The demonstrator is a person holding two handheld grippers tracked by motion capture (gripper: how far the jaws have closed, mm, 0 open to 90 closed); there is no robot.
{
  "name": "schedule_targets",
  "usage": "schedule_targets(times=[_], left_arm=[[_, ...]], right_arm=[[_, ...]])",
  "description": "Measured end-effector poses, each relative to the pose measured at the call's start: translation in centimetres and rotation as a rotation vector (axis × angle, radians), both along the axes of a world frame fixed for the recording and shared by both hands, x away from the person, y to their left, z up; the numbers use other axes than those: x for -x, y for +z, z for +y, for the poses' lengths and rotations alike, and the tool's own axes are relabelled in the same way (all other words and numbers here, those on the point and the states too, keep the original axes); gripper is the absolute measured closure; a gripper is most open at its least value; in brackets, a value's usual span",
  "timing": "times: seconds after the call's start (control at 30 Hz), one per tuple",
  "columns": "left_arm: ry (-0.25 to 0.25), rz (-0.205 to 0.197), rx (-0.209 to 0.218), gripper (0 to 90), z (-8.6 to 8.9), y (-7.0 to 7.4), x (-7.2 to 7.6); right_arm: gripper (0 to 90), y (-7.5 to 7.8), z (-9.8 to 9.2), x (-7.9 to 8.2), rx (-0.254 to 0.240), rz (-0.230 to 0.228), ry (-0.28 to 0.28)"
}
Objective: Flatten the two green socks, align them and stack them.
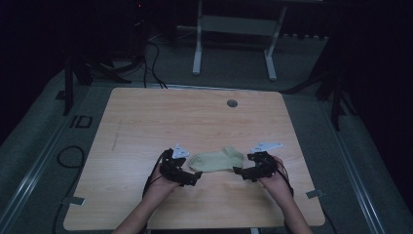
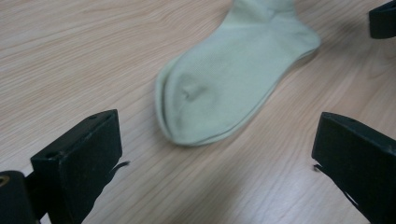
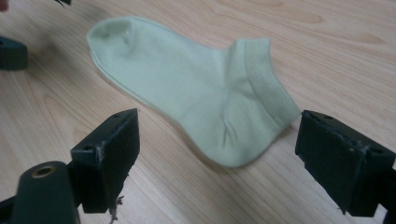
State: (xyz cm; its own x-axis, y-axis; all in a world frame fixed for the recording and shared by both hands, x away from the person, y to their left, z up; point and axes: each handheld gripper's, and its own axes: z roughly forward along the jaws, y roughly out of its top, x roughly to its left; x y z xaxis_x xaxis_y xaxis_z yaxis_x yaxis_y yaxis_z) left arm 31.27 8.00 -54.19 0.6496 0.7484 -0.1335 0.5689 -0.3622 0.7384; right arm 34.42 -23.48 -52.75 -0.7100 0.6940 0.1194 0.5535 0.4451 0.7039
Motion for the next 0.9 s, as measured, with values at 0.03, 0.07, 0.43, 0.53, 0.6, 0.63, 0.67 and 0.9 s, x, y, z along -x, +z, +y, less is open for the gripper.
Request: schedule_targets(times=[0.03, 0.07, 0.43, 0.53, 0.6, 0.63, 0.67, 0.9], left_arm=[[0.002, 0.008, 0.007, 1.9, 0.3, -0.1, 0.1], [0.002, 0.008, 0.007, 1.8, 0.3, -0.1, 0.1], [0.041, -0.040, -0.025, 1.8, 2.8, -0.2, 1.5], [0.065, -0.036, -0.037, 1.7, 3.8, -0.3, 1.9], [0.072, -0.038, -0.036, 1.3, 4.4, -0.3, 2.3], [0.082, -0.038, -0.025, 1.3, 5.0, -0.3, 2.6], [0.082, -0.038, -0.025, 1.3, 5.0, -0.3, 2.6], [0.114, -0.027, -0.002, 1.3, 7.4, -0.8, 3.7]], right_arm=[[13.8, -0.2, -0.2, 0.1, 0.012, -0.011, 0.001], [13.8, -0.2, -0.3, 0.2, 0.017, -0.017, 0.002], [13.6, -0.6, -2.7, 0.7, 0.023, -0.030, -0.042], [13.5, -0.8, -3.4, 0.9, 0.018, -0.037, -0.051], [13.2, -1.0, -4.3, 1.2, 0.012, -0.042, -0.066], [13.2, -1.1, -4.7, 1.2, 0.018, -0.045, -0.073], [13.2, -1.2, -5.0, 1.3, 0.018, -0.044, -0.080], [12.8, -1.5, -6.9, 2.0, 0.011, -0.045, -0.111]])
